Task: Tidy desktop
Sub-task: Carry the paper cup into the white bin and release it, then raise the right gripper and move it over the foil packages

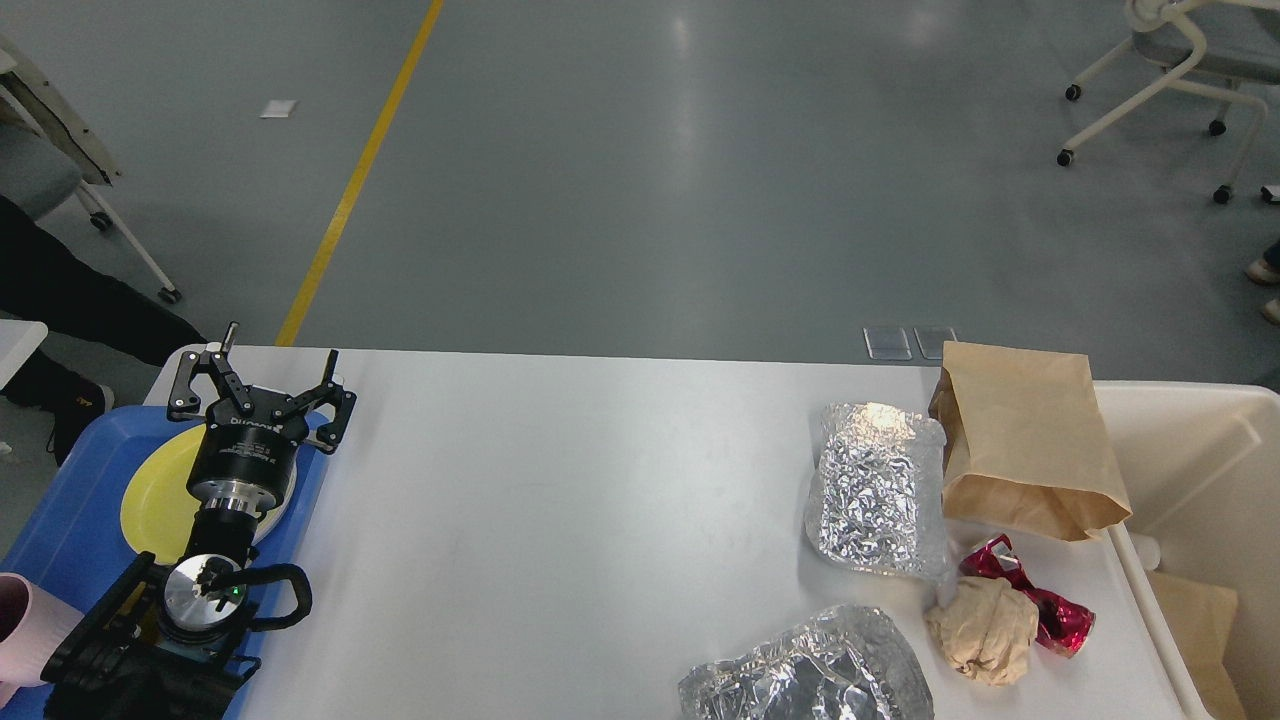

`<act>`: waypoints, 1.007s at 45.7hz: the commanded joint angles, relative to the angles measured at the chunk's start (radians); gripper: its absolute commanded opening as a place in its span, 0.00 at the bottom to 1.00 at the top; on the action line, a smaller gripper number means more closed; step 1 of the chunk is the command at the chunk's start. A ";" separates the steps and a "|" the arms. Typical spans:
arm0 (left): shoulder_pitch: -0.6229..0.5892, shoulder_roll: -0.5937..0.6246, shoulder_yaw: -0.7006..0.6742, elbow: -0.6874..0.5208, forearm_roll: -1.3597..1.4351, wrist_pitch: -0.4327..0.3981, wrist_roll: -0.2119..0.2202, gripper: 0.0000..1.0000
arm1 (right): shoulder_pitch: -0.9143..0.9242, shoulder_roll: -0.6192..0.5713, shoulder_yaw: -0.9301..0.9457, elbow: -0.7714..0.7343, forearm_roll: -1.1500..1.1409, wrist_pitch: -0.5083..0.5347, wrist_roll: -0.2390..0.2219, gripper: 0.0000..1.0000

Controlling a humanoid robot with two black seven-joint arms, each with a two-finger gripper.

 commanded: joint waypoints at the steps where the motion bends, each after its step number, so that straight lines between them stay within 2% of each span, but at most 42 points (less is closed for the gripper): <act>1: -0.002 0.000 0.000 0.000 0.000 0.000 0.000 0.96 | -0.316 0.036 0.290 -0.183 0.010 -0.041 0.003 0.00; 7: 0.000 0.000 0.000 0.000 0.000 0.000 0.000 0.96 | -0.543 0.100 0.475 -0.360 0.007 -0.044 0.003 0.00; 13: -0.002 0.000 0.000 -0.001 0.000 0.000 0.000 0.96 | -0.682 0.264 0.492 -0.593 0.018 -0.051 0.003 0.00; 28: -0.002 0.000 0.000 -0.001 0.000 0.000 0.000 0.96 | -0.946 0.539 0.550 -1.046 0.020 -0.061 -0.002 0.00; 34: 0.000 0.000 0.000 -0.001 0.000 0.000 0.000 0.96 | -0.994 0.597 0.545 -1.085 0.020 -0.104 -0.005 0.00; 44: 0.000 0.000 0.000 0.000 0.000 0.000 0.000 0.96 | -0.999 0.594 0.546 -1.083 0.020 -0.112 -0.003 0.00; 46: 0.000 0.000 0.000 -0.001 0.000 0.000 0.000 0.96 | -0.999 0.591 0.542 -1.082 0.020 -0.112 -0.003 0.20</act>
